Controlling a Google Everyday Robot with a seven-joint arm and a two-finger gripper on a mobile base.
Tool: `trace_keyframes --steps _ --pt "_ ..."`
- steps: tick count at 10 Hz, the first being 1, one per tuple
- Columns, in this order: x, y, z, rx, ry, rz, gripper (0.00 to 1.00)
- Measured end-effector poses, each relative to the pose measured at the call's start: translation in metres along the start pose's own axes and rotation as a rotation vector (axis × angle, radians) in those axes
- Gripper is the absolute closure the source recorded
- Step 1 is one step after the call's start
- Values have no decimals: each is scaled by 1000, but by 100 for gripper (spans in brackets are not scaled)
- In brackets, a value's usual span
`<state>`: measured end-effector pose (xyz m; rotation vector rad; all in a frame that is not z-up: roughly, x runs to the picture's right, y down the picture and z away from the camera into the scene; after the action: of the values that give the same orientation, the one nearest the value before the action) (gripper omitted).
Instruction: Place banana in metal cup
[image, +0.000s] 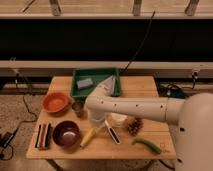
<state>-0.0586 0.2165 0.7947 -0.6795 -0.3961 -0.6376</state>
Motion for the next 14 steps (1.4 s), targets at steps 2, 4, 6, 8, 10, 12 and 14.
trace_keyframes --steps 2,4,6,8,10,12,14 --pt "-7 -6 -29 34 8 -21 100" --pt "-10 -18 -60 75 26 -34 100" --pt "-8 -32 -93 125 48 -51 100" --pt "-7 -32 -95 129 49 -49 100" --pt "-8 -33 -95 129 48 -52 100" --pt "-8 -33 -95 129 48 -51 100" --pt "-6 -32 -97 133 59 -47 100"
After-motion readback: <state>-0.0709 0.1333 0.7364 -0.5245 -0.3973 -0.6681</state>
